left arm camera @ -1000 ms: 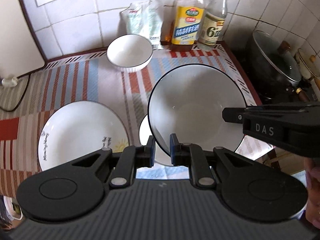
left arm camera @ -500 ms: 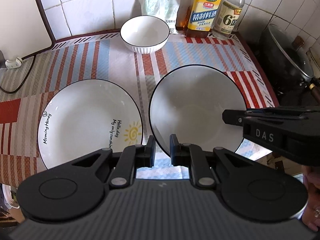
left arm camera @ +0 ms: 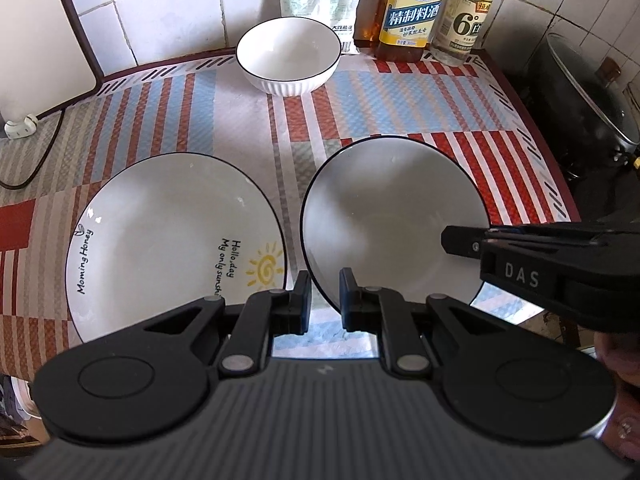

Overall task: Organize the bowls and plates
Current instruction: 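Lower the held bowl into the bowl on the plate stack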

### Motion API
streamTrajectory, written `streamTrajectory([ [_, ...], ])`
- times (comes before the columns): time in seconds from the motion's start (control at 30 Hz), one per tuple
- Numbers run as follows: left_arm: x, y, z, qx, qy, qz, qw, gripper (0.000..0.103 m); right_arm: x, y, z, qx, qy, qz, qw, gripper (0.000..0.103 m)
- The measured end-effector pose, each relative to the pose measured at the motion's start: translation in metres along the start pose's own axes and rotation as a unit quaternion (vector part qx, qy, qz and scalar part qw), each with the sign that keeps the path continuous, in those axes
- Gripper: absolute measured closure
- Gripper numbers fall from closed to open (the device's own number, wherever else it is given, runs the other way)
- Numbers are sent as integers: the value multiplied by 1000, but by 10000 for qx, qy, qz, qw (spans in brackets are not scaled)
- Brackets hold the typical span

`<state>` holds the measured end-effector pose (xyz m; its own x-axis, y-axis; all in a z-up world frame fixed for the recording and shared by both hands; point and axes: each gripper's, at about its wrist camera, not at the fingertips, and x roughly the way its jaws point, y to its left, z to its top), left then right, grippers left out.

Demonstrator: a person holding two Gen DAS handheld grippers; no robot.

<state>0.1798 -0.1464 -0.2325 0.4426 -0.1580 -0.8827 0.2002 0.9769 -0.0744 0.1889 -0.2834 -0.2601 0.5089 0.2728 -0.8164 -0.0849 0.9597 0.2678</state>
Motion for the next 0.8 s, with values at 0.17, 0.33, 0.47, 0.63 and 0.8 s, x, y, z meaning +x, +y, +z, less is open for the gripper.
streamTrajectory([
  [0.17,6,-3,4,61,37,24,10000,91,6,0,2,-133,26,-127,9998,90],
  [0.33,18,-2,8,-4,177,1,9998,91,15,6,1,-447,-8,-388,9982,89],
  [0.47,26,-2,9,14,222,18,9998,91,20,9,-2,-638,-105,-513,9966,89],
  [0.63,32,2,12,-119,334,-125,9993,91,20,11,-3,-783,-287,-614,9946,88],
  [0.8,36,5,14,-177,405,-186,9988,90,21,16,-5,-1049,-425,-746,9908,80],
])
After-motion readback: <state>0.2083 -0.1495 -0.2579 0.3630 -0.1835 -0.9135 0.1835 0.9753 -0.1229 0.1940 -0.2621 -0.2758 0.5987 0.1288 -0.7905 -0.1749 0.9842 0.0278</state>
